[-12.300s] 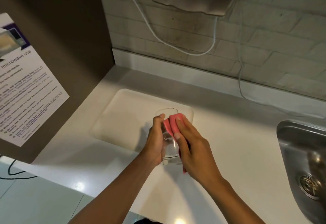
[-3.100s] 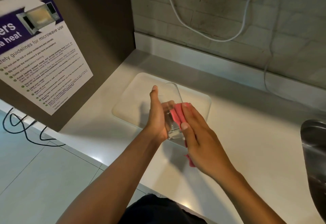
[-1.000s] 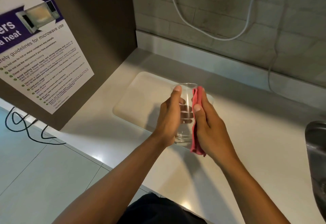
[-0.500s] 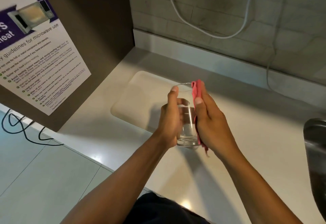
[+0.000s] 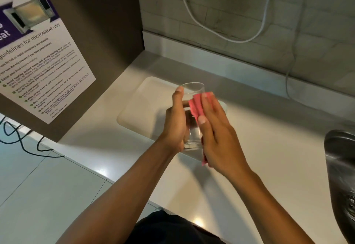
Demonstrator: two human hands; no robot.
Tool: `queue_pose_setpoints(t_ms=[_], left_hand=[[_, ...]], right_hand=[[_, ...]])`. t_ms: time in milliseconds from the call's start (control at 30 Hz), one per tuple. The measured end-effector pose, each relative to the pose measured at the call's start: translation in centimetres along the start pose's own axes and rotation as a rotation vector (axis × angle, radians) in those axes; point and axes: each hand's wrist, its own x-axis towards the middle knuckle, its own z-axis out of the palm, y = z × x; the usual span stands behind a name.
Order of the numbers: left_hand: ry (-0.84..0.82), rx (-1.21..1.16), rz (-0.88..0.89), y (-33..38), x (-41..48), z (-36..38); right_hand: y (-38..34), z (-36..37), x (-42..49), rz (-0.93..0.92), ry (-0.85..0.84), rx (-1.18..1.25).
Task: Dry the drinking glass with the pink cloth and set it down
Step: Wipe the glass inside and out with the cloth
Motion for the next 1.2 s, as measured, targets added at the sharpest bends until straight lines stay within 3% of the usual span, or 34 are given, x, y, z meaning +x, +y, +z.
queue_pose_setpoints(t_ms=[133,233,300,400,533,633,833,1033,1200], left_hand=[[-0.017,0.029,-0.037,-0.6,-0.3,-0.4],[-0.072,0.000,-0.097,-1.6,-1.0,0.3],[-0.105,-0.041,-0.094,-1.6,-0.9,0.3],[-0.077,-0.075,-0.063,-0.9,-0.1,-0.4],[-0.085,-0.074,-0.107,-1.4,-0.1,-0.8],[-0.129,-0.122,-0.155,-2.1,-0.7,-0.5],[-0.061,-0.075,-0.078,-1.1,-0.3,-1.2],[-0.124,-0.048,-0.162,-1.5,-1.2,-0.6],[-0.066,-0.109,-0.135,-0.3,-0.5,-1.3]], right_hand=[[0.5,0.1,-0.3,0.081,-0.046,0.061],[0.3,-0.8,1.2,0.154,0.028,0.144],[-0.2,-0.8,1.2,0.089,0.063,0.089],[-0.3,0.2,-0.3,0.008,-0.014,0.002],[0.2,0.2,-0.6,0.064,-0.079,0.052],[0.1,-0.5,0.7,0.136,-0.035,0.133],[0.2,0.8,-1.7,0.002,-0.097,0.004],[0.6,-0.7,0.3,0.191,-0.052,0.188],[0.5,0.6,-2.0,0.021,-0.069,0.051]])
